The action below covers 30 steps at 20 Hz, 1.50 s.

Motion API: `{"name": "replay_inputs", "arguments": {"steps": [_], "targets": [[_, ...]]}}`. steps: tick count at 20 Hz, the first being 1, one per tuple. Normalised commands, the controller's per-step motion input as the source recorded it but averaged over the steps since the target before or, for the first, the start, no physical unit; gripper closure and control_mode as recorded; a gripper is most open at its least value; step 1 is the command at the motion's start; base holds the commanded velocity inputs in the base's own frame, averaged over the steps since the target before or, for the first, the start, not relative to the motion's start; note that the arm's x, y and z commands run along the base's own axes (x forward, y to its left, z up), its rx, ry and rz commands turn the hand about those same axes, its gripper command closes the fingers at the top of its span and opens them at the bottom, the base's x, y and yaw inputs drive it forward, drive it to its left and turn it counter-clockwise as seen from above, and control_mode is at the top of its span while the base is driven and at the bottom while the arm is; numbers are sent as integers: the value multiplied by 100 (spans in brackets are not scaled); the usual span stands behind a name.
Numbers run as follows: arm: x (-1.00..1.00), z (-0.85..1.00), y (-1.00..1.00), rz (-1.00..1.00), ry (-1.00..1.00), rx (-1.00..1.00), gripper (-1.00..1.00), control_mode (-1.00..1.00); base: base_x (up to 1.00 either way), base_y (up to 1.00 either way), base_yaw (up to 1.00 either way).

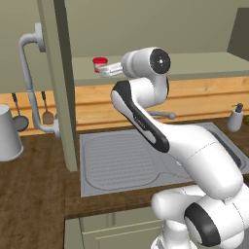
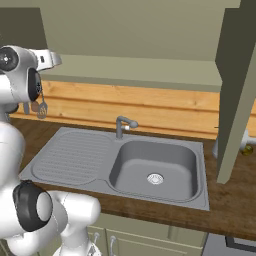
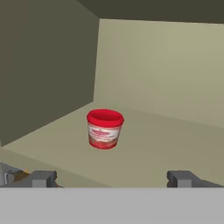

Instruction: From the different types of pastries on the counter, select a croissant and place it on the cutting board. Then retrieve a jar of jam from the cabinet and place it alongside the croissant on the cutting board.

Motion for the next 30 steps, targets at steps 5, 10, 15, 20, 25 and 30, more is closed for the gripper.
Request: {"name": "replay_inputs", "arguments": {"steps": [5, 10, 15, 20, 25, 30], "targets": [[22, 0, 7, 0, 0, 0, -100, -100, 0, 0, 0], [32, -3, 19, 0, 0, 0, -100, -100, 0, 0, 0], [40, -8, 12, 0, 0, 0, -100, -100, 0, 0, 0], [33, -8, 4, 0, 1, 0, -100, -100, 0, 0, 0], [9, -12, 6, 0, 0, 0, -100, -100, 0, 0, 0], [22, -3, 5, 0, 0, 0, -100, -100, 0, 0, 0]]}}
